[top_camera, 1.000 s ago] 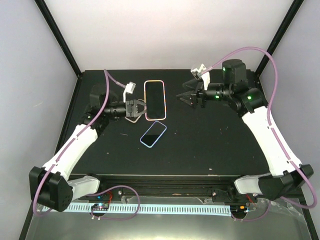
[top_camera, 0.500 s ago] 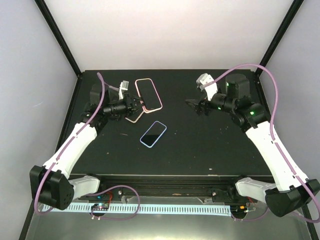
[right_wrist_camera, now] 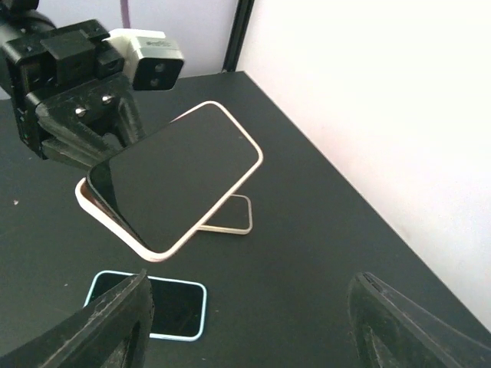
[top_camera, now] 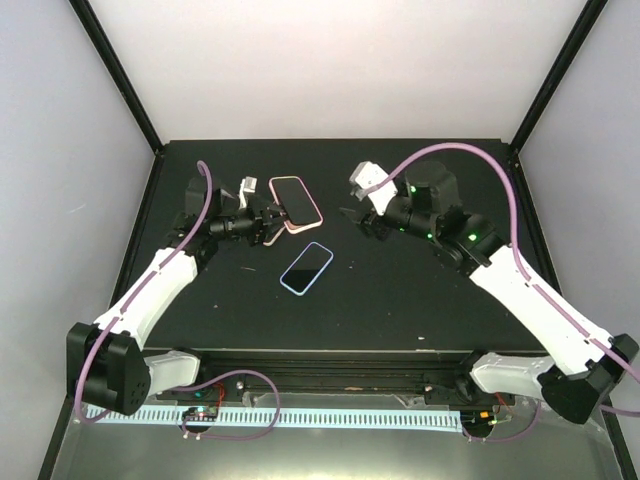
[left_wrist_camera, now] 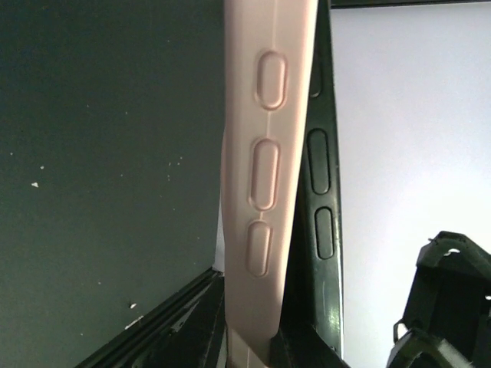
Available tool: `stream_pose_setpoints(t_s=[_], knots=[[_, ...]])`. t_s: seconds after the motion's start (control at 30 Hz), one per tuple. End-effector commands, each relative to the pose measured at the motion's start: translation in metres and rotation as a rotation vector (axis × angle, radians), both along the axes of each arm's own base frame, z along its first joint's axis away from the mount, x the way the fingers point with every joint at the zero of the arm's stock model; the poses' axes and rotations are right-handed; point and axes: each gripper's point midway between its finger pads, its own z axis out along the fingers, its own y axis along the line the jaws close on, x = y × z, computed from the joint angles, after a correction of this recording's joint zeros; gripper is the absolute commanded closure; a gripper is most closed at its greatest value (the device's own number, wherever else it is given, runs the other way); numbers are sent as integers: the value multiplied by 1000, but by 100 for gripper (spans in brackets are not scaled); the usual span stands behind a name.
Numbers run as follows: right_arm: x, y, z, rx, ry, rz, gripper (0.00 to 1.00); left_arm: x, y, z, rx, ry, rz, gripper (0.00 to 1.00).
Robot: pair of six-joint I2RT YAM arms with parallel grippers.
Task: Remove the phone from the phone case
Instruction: Remove the phone case from the phone.
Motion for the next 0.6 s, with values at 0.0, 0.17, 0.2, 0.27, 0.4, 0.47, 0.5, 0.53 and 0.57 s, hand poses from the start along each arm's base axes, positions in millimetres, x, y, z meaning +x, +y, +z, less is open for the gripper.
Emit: stream_pose_setpoints(t_s=[0.0, 0.17, 0.2, 0.27, 0.4, 0.47, 0.5, 0.53, 0.57], knots=[[2, 21, 4, -51, -74, 7, 30, 0, -4, 29, -75, -43, -29, 98], [-1, 49, -2, -132, -125, 27, 37, 5, -10, 31, -113, 0, -48, 98], [-2, 53, -3, -146, -134, 27, 38, 6, -11, 31, -115, 2, -49, 98], [-4, 60, -4, -172, -163, 27, 40, 7, -11, 31, -112, 0, -48, 98], [-8, 71, -12, -218, -205, 33, 43, 7, -13, 26, -111, 12, -51, 99], [-10, 77, -19, -247, -226, 43, 43, 7, -14, 25, -111, 17, -55, 99], [-11, 79, -22, -259, -238, 42, 43, 7, -15, 25, -111, 17, -57, 98], [-11, 81, -24, -269, -246, 39, 43, 6, -16, 25, -110, 19, -59, 99], [-9, 82, -25, -272, -254, 30, 44, 6, -17, 24, -109, 21, -62, 98]])
